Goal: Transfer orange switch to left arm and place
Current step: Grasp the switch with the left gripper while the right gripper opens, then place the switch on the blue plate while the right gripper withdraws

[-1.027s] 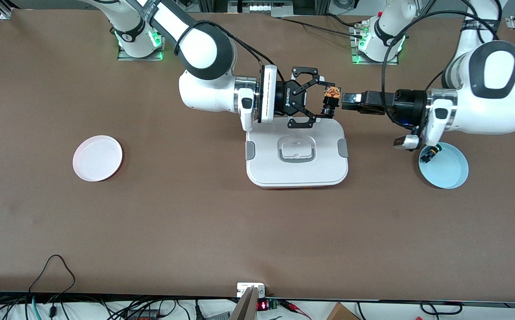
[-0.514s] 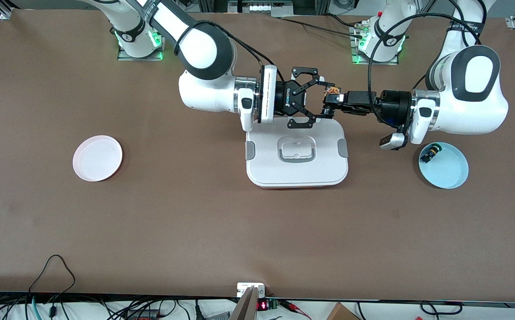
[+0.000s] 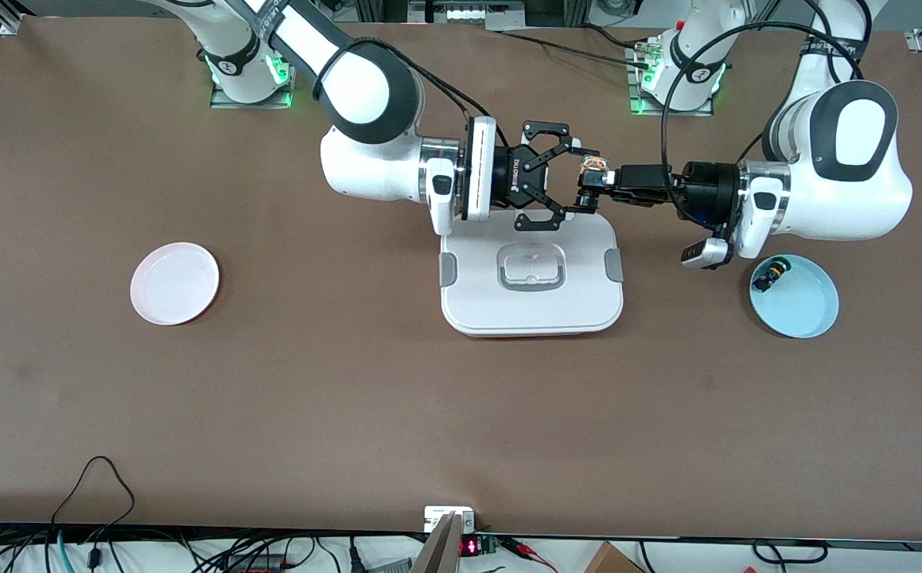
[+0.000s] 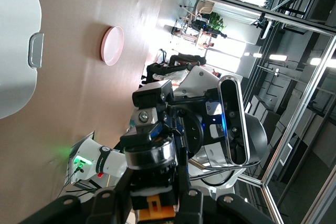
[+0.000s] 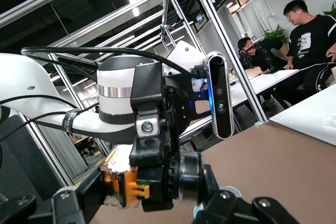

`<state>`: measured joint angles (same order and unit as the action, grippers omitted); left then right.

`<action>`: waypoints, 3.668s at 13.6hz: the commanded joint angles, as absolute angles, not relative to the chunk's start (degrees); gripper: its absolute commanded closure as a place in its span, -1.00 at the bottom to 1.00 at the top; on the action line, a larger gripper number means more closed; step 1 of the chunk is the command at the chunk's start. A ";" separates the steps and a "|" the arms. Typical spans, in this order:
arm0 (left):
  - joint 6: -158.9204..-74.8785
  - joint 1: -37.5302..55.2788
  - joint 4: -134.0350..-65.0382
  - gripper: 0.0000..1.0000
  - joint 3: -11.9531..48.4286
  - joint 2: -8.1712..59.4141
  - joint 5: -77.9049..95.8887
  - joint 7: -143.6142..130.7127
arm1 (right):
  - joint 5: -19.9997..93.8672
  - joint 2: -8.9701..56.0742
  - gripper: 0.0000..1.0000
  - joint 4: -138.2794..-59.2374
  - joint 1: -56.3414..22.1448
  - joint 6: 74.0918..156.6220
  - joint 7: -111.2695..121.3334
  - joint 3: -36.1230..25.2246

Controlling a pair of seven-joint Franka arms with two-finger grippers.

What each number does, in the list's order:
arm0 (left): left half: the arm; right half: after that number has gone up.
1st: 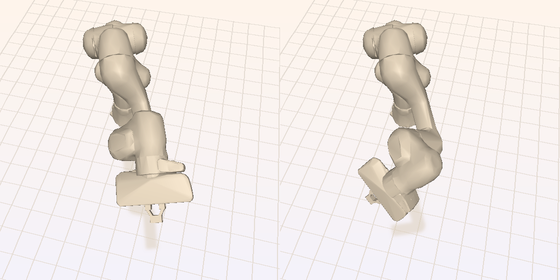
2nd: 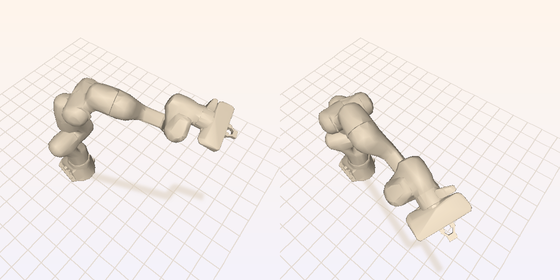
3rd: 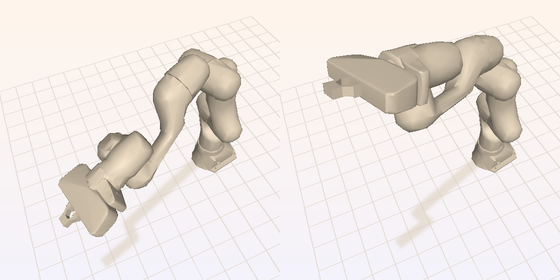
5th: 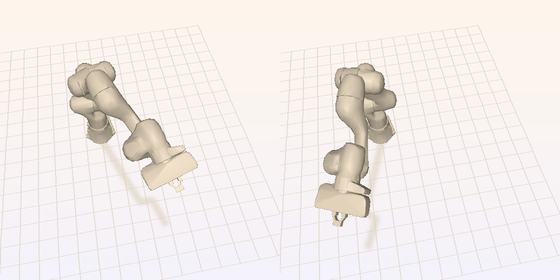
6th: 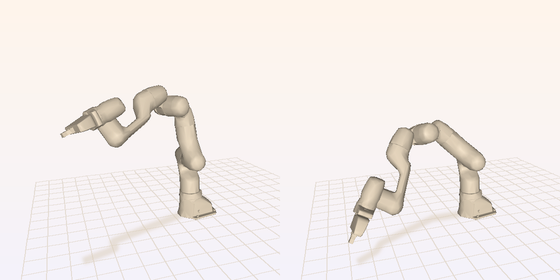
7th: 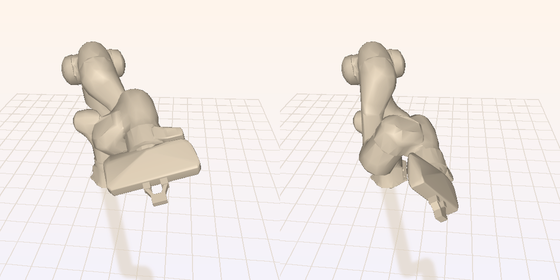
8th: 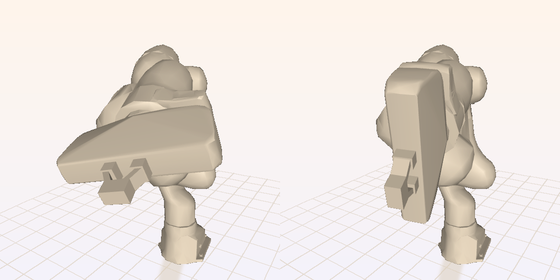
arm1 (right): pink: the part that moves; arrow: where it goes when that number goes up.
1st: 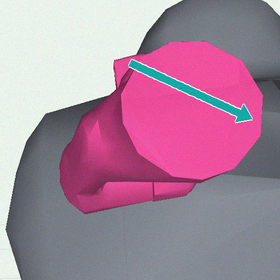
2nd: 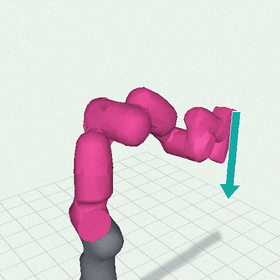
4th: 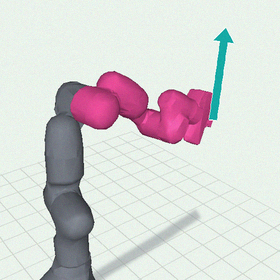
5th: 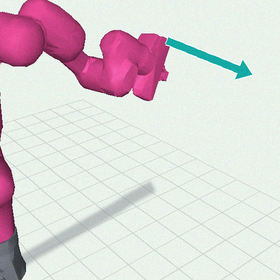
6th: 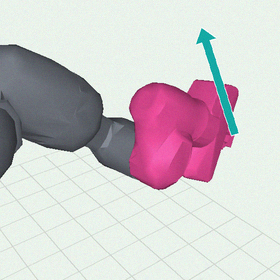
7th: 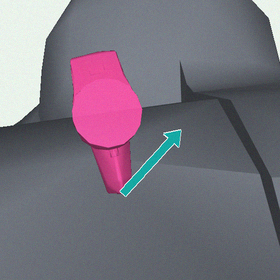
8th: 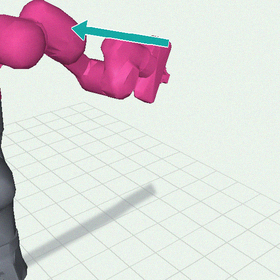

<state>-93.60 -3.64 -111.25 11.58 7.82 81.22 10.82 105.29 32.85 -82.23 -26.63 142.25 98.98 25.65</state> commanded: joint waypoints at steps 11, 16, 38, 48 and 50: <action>-93.69 -5.62 -106.98 0.70 10.99 6.94 66.05 12.04 | 105.91 32.78 -1.00 -82.52 -20.06 135.20 98.35 25.58; -93.78 -6.41 -104.15 0.70 10.99 11.32 40.04 17.30 | 98.38 32.08 -1.00 -84.02 -11.19 120.01 97.21 25.58; -128.93 -26.28 -102.30 0.71 10.99 34.80 -17.05 84.36 | 48.55 17.70 -1.00 -79.72 19.24 75.06 69.20 25.40; -127.71 -26.28 -102.13 -1.00 11.69 34.98 -16.96 86.84 | 16.38 -1.75 -1.00 -83.14 -1.11 77.77 45.45 7.59; -124.38 -26.19 -101.60 -1.00 11.78 33.06 -16.18 86.49 | 12.14 -3.68 -1.00 -86.20 -7.44 81.02 44.91 2.22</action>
